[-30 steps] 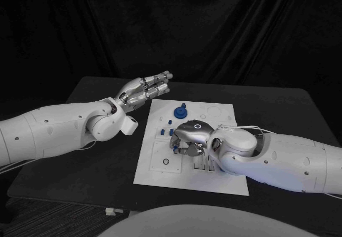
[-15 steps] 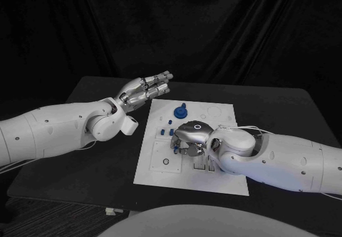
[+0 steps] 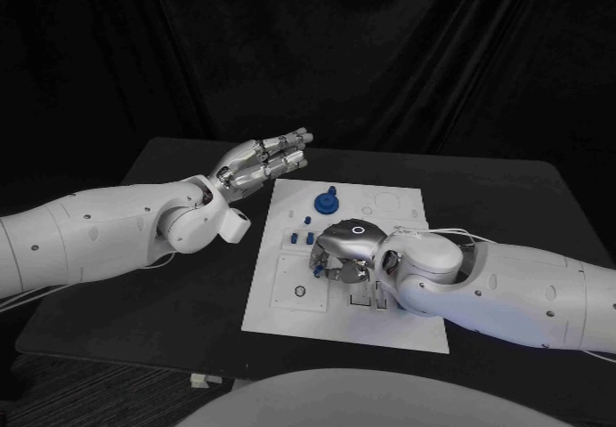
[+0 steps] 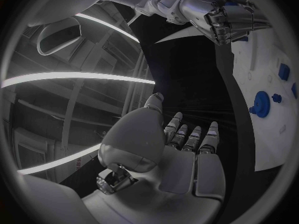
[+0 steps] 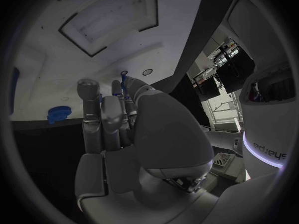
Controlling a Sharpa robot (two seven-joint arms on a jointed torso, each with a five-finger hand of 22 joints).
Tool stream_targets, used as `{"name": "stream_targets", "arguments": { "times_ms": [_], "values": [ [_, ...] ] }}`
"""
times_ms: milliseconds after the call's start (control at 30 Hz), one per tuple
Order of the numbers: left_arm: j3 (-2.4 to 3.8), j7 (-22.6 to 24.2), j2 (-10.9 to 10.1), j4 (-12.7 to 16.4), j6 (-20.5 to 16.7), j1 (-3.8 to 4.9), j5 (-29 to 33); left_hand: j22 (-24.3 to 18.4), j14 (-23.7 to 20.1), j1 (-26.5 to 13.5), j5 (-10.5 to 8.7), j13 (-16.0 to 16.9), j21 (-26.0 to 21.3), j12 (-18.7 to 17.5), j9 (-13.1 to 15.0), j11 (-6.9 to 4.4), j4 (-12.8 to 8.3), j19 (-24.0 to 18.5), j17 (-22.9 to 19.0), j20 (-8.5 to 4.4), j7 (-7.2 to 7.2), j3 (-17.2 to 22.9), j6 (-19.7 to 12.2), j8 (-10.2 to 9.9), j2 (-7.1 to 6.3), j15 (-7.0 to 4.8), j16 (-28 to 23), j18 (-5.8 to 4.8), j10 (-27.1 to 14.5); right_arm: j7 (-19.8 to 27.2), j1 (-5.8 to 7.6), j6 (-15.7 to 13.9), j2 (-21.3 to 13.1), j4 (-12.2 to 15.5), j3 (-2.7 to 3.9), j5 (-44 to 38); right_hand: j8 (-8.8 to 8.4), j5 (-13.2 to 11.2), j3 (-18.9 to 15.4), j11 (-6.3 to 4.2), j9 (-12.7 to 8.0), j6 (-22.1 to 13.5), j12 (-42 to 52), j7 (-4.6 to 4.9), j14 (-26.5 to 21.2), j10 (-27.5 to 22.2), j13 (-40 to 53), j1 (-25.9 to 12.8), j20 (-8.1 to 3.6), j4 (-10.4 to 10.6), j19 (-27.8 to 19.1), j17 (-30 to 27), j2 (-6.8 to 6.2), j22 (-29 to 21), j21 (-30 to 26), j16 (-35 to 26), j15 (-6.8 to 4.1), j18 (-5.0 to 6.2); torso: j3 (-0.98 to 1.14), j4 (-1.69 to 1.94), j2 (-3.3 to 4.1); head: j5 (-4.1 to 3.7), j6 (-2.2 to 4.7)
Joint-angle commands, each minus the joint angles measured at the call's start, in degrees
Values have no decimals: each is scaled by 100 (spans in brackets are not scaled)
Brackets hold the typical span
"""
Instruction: Assemble the parts on the task board
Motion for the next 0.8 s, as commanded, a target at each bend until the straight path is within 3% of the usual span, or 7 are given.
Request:
{"name": "stream_targets", "arguments": {
  "times_ms": [33,800],
  "values": [
    [6,100,18,-2,66,-11,42,-6,8,16,9,3,-33,24,2,39,-29,-40,-3,-7,13,8,8,34,57,-21,-17,-41,6,-52,-26,113,-17,21,-8,-49,-30,27,-3,-2,-3,32,-38,16,26,25,-1,21,6,-42,17,-7,-31,498,-33,-29,6,-30,5,-2,-4,3,-1],
    [6,38,57,-37,109,-23,42,-6,11,21,0,2,-34,21,-1,57,-37,-41,-2,-3,28,16,-11,32,68,2,-14,-40,1,-76,-30,153,-39,35,-8,-49,-40,35,6,2,-7,29,-51,21,18,27,-8,21,6,-47,14,-18,-30,497,-29,-40,8,-31,6,-5,-5,22,-1]
  ]
}}
